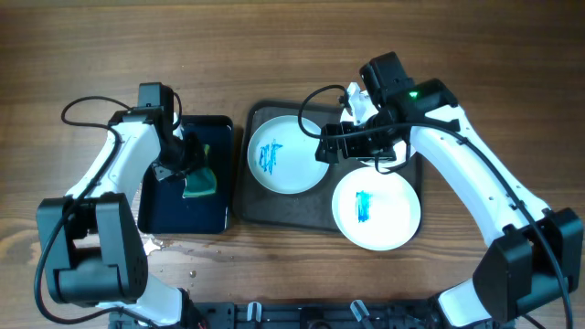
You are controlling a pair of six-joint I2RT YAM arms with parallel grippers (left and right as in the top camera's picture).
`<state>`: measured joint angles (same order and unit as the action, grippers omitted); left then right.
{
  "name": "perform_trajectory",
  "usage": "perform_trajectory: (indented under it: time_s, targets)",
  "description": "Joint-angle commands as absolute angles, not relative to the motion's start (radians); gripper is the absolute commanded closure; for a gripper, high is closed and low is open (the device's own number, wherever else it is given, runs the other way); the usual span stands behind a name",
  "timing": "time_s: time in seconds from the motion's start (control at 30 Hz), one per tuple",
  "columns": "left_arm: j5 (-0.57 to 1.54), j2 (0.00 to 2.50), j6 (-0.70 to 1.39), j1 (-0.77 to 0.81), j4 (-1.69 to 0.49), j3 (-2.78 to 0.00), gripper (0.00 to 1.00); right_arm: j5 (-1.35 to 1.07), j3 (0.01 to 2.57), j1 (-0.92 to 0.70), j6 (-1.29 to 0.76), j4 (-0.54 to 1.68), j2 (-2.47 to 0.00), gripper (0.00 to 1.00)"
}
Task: Clean dirty plates on tray and stack at the side
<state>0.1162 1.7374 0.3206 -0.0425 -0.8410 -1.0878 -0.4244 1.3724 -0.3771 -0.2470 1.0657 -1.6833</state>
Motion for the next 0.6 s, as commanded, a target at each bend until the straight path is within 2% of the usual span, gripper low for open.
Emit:
perform_trajectory:
  time_s: [0.0,0.13,0.2,0.27,0.33,0.47,0.5,0.53,0.57]
  targets:
    - [0.096,1.755,0.323,-0.050,-0.829,-1.108,0.52,-0.419,1.359,-0.385,-0.265,1.063,-1.698,0.00]
    - [0.096,1.782,0.323,-0.050,-0.821,-1.108,0.53,-0.419,1.359,-0.386,-0.265,1.063,-1.698,0.00]
    - [0.101,1.808,0.323,-0.050,-0.814,-1.108,0.67,-0.419,1.359,-0.390,-0.265,1.063,-1.698,0.00]
    - [0.115,1.816,0.322,-0.050,-0.812,-1.108,0.72,-0.419,1.359,-0.390,-0.266,1.063,-1.698,0.00]
    - [0.146,1.816,0.323,-0.050,-0.812,-1.108,0.96,-0.419,1.359,-0.390,-0.266,1.063,-1.698,0.00]
    - [0.216,1.810,0.323,-0.050,-0.811,-1.108,0.96,-0.419,1.359,-0.390,-0.266,1.069,-1.698,0.00]
    - [0.242,1.808,0.323,-0.051,-0.813,-1.110,0.91,-0.419,1.359,-0.390,-0.265,1.071,-1.698,0.00]
    - [0.264,1.808,0.323,-0.051,-0.821,-1.115,0.96,-0.419,1.359,-0.390,-0.266,1.071,-1.698,0.00]
    - [0.274,1.808,0.323,-0.051,-0.834,-1.121,0.96,-0.419,1.359,-0.390,-0.266,1.070,-1.698,0.00]
